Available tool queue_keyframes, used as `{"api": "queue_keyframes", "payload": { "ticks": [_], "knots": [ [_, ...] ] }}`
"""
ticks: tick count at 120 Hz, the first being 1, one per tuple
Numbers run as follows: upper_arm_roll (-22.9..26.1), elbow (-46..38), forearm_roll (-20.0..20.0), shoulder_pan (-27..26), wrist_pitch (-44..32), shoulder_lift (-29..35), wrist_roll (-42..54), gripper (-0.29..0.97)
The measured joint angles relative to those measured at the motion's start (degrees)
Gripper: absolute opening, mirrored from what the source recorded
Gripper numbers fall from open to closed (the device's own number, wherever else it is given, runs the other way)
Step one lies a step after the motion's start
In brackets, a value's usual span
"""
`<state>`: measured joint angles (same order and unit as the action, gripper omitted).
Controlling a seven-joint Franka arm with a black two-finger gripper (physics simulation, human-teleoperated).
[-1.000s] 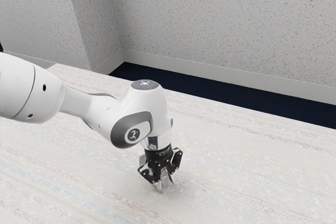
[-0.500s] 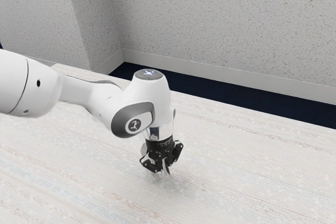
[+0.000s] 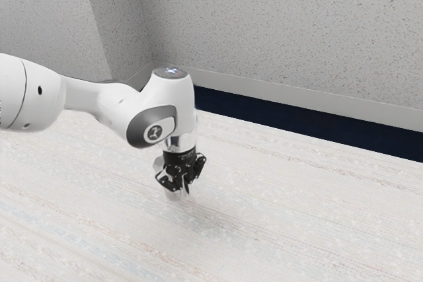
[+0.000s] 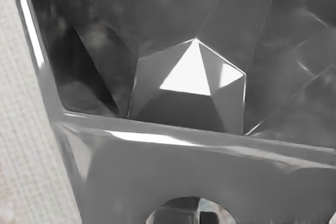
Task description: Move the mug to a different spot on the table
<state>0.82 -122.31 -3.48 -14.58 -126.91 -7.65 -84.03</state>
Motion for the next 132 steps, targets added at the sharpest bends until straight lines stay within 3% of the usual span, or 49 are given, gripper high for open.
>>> {"api": "queue_keyframes", "payload": {
  "ticks": [29, 62, 132],
  "knots": [
    [-5.95, 1.71, -0.46, -0.20, 1.22, -1.77, 0.43, -0.06],
    [-9.50, 1.25, -0.50, -0.17, 3.15, -2.92, 1.02, -0.06],
    [-10.55, 1.17, -0.37, -0.20, 2.64, -5.89, 1.55, -0.04]
  ]
}}
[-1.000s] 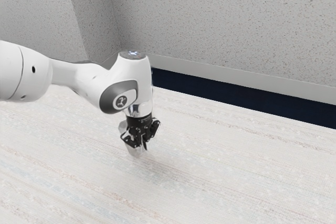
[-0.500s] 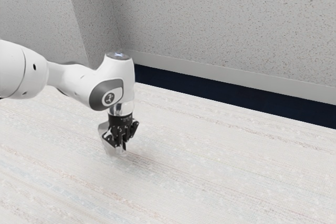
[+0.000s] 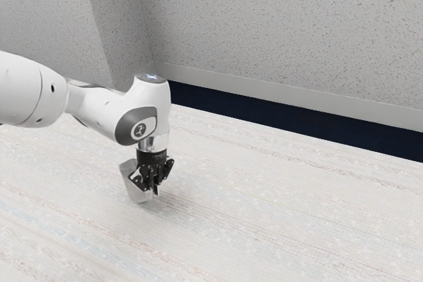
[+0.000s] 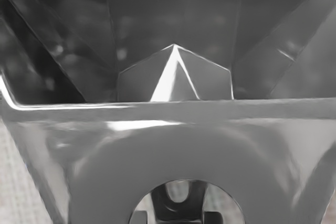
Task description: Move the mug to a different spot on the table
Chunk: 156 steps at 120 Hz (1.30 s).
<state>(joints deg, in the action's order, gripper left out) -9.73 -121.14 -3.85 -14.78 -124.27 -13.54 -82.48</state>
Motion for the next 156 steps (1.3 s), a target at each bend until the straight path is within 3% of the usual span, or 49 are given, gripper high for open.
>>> {"api": "queue_keyframes", "payload": {
  "ticks": [24, 49, 83, 142, 148, 156],
  "knots": [
    [0.03, -0.12, 0.58, -0.05, -0.76, -0.05, -0.07, 0.36],
    [-0.02, -3.58, 1.65, -0.11, -0.75, 1.51, -0.19, 0.56],
    [0.22, -7.54, 2.82, -0.78, -1.06, 5.52, -0.40, 0.65],
    [0.85, -9.29, 2.85, -2.45, -1.78, 9.06, -0.63, 0.68],
    [1.95, -7.52, 2.79, -2.62, 0.38, 11.07, -0.59, 0.68],
    [2.85, 1.83, 3.25, -3.30, 6.91, 12.90, 0.20, 0.68]
  ]
}}
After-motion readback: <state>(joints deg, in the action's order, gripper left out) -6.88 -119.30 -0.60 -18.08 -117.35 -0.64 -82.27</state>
